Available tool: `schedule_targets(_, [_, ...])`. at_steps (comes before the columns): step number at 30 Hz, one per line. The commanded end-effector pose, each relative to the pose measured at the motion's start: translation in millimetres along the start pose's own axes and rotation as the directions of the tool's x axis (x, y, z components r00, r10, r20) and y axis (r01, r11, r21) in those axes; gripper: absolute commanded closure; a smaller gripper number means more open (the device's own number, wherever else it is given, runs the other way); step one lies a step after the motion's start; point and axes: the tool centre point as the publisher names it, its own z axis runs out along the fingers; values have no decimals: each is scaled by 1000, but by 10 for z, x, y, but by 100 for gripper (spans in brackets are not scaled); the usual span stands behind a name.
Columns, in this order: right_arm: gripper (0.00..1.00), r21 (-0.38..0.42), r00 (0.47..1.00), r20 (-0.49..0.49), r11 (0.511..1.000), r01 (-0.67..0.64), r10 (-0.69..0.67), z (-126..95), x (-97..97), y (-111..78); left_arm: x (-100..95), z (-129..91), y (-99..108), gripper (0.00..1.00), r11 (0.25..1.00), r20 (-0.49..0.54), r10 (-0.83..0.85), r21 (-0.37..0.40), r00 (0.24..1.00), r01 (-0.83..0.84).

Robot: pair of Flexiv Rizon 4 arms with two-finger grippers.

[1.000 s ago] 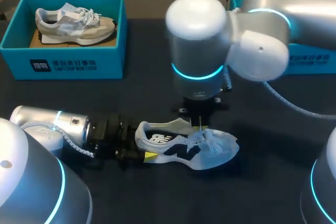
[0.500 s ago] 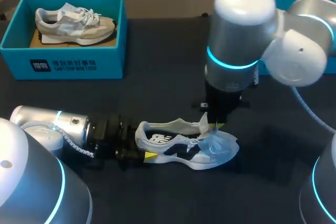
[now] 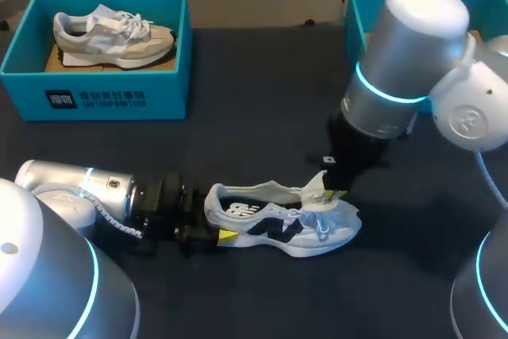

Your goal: Take the shoe out of the shoebox, open the shoe tongue, remove and reinsert the insole, then place the shoe into the shoebox

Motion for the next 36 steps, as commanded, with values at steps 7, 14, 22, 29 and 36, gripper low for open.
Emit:
schedule_targets(7, [100,17,969,-245,1000,-13,17,86,-229,-123,6,5,-5,100,1000,3,-1,-2,1000,1])
schedule_targets(14, [80,42,965,-260,999,-32,42,136,-317,-131,6,5,-5,100,1000,3,-1,-2,1000,1])
schedule_targets(22, [69,53,966,-249,997,-58,70,66,-376,-178,6,5,-5,100,1000,3,-1,-2,1000,1])
schedule_targets(29, [53,45,981,-180,997,-62,69,-196,-322,-218,6,5,-5,100,1000,3,-1,-2,1000,1])
schedule_targets(36, [51,38,995,-88,998,-52,55,-488,-183,-175,6,5,-5,100,1000,3,-1,-2,1000,1])
